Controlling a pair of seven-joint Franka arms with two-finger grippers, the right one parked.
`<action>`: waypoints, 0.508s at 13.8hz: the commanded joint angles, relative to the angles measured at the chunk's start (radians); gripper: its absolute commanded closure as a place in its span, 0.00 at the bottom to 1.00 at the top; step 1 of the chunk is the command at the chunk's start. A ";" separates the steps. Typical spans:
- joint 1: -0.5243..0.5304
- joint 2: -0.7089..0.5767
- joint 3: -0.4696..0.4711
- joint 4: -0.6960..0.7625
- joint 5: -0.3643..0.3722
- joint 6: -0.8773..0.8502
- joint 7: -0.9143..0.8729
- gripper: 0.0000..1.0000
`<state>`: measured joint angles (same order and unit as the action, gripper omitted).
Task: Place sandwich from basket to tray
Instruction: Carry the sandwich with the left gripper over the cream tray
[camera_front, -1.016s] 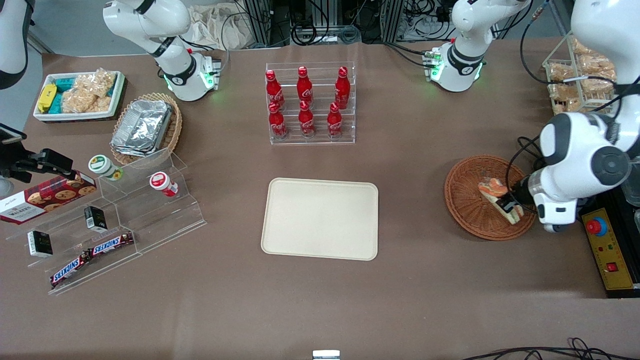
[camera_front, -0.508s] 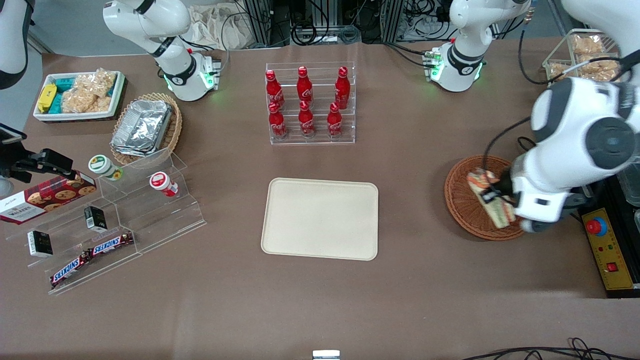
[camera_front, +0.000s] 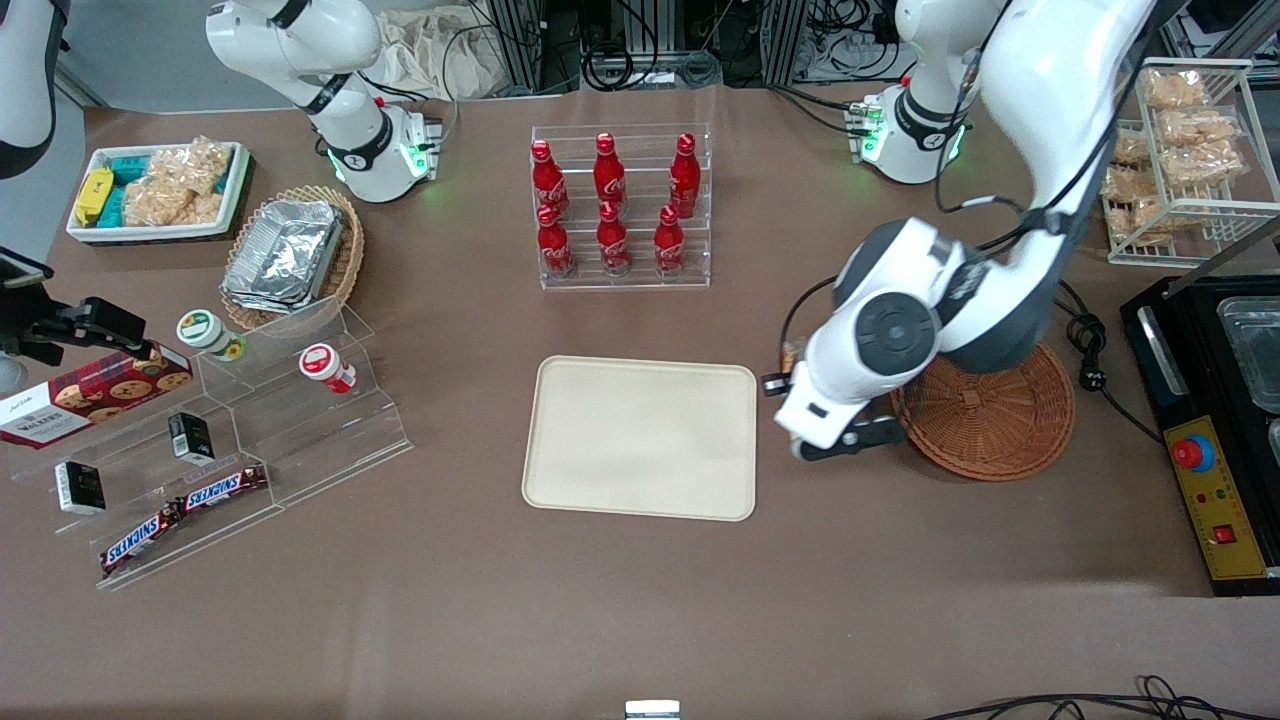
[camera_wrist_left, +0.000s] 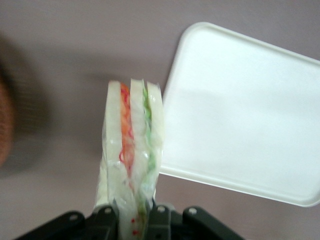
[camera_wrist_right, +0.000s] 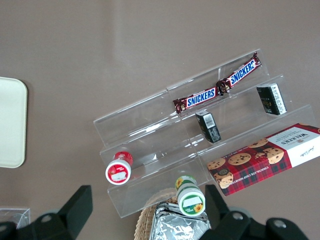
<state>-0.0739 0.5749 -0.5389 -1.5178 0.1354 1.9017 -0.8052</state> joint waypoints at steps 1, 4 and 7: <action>-0.069 0.107 0.008 0.070 0.006 0.077 -0.017 0.97; -0.130 0.167 0.022 0.067 0.015 0.190 -0.014 0.97; -0.142 0.223 0.027 0.059 0.112 0.257 -0.015 0.97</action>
<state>-0.2036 0.7565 -0.5221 -1.4963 0.1747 2.1470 -0.8076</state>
